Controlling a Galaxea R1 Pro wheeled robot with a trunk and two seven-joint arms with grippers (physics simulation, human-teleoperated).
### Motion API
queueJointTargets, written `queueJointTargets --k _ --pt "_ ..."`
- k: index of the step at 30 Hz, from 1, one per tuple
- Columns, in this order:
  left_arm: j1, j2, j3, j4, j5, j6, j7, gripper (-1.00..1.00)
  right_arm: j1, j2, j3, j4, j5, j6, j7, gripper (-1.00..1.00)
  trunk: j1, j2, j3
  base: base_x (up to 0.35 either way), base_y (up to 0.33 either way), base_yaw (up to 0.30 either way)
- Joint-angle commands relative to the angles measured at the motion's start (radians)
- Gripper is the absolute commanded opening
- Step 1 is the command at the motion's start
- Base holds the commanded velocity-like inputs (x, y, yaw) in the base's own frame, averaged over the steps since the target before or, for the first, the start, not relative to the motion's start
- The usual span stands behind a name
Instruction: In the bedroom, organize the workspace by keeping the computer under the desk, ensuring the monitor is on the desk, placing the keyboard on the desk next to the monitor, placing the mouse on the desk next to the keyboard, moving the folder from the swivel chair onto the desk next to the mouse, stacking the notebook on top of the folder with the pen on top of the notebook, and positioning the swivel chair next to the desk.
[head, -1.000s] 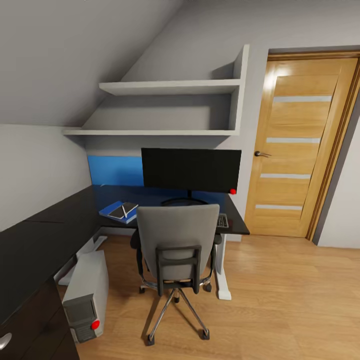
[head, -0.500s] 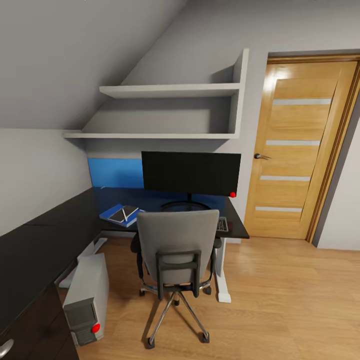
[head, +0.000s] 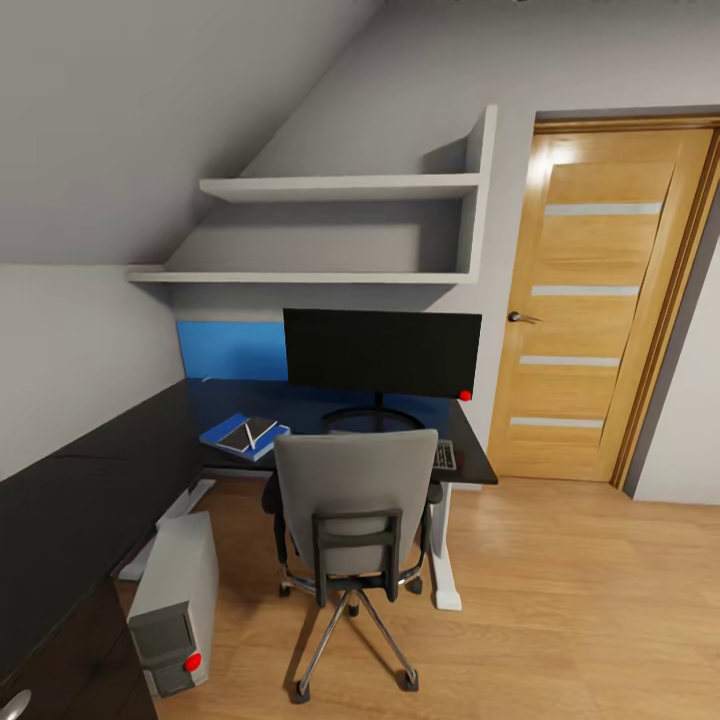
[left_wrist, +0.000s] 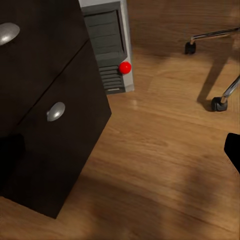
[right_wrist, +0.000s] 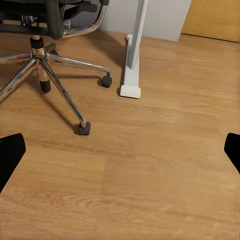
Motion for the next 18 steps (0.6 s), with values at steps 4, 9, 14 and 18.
queueJointTargets --k 4,9,14,18 --pt "0.001 0.001 -0.009 -0.002 0.004 -0.001 0.005 1.00 -0.001 0.001 0.008 0.002 -0.011 -0.004 0.001 1.00 -0.015 0.028 0.012 0.000 0.000 0.000" --pt "0.001 0.001 -0.010 -0.002 0.004 0.003 0.004 1.00 -0.001 0.002 0.007 0.001 -0.010 0.040 0.004 1.00 -0.023 0.042 0.018 0.000 0.000 0.000" --pt "0.001 -0.001 -0.010 -0.003 0.004 0.003 0.007 1.00 -0.001 0.003 0.011 0.002 -0.009 0.064 0.005 1.00 -0.023 0.042 0.018 0.000 0.000 0.000" --pt "0.001 -0.002 -0.009 -0.002 0.004 0.003 0.007 1.00 -0.001 0.004 0.013 0.001 -0.010 0.067 0.006 1.00 -0.023 0.042 0.018 0.000 0.000 0.000"
